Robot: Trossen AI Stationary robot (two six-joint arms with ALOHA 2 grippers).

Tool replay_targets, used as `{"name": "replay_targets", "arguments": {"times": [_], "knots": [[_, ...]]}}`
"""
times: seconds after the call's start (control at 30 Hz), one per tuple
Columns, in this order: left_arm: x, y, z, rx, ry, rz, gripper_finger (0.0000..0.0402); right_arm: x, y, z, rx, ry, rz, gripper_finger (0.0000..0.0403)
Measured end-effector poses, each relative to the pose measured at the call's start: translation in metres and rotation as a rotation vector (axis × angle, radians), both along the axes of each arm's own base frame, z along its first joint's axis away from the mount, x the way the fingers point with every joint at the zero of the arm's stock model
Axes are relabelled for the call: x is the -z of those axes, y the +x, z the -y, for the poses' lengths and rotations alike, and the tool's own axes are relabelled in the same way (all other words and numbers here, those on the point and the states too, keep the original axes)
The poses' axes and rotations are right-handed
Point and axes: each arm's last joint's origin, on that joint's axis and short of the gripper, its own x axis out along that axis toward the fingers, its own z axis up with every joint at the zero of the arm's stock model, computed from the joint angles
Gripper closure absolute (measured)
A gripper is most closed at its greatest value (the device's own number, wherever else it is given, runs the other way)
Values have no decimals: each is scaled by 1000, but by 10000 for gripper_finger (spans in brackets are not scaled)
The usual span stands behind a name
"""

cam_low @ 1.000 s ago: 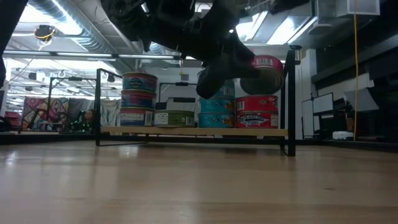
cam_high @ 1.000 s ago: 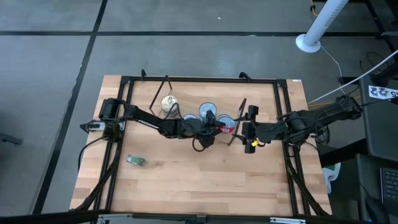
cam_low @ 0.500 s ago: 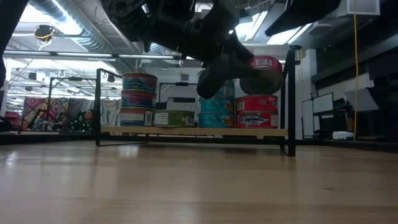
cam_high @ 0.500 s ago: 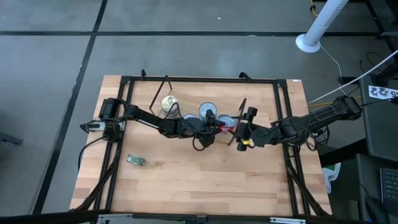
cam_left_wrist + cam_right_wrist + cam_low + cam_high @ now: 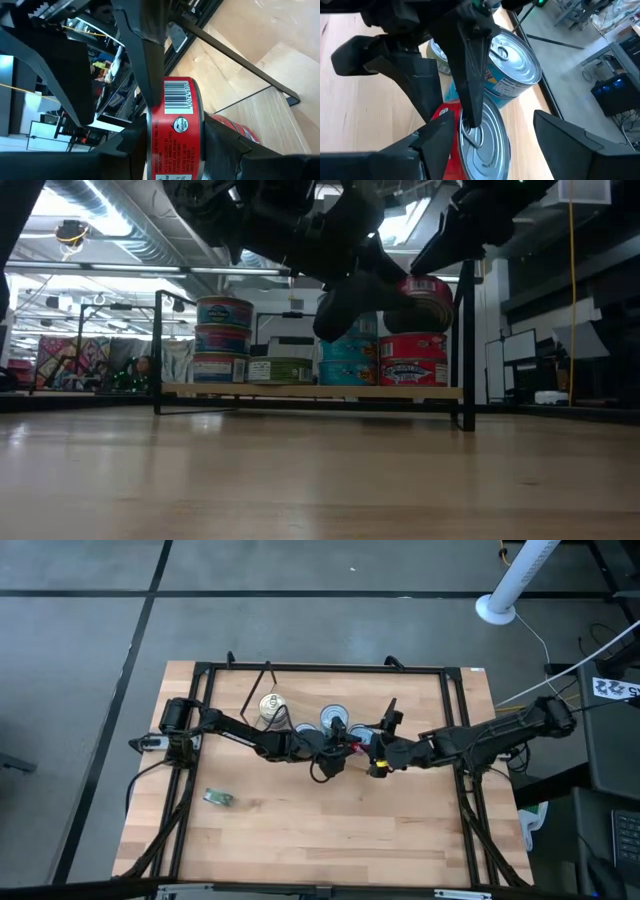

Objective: Stack canned seafood by type on shelf
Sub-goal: Stack the red tuna can on top of the red tuna can on the shelf

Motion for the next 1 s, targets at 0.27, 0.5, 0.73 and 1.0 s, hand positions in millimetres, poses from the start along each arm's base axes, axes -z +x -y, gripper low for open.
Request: {"name": "replay_targets", "arguments": {"times": [0.27, 0.5, 0.73, 1.0], "knots": [[0, 0, 0, 10, -4, 1, 249, 2, 1, -1, -28, 2, -17, 132], [0, 0, 1, 35, -11, 2, 230, 2, 1, -1, -31, 0, -20, 132], [0, 0, 2, 39, -12, 5, 184, 2, 1, -2, -50, 16, -27, 132], [0, 0, 6, 48, -20, 8, 161, 2, 1, -2, -45, 8, -28, 132]]}}
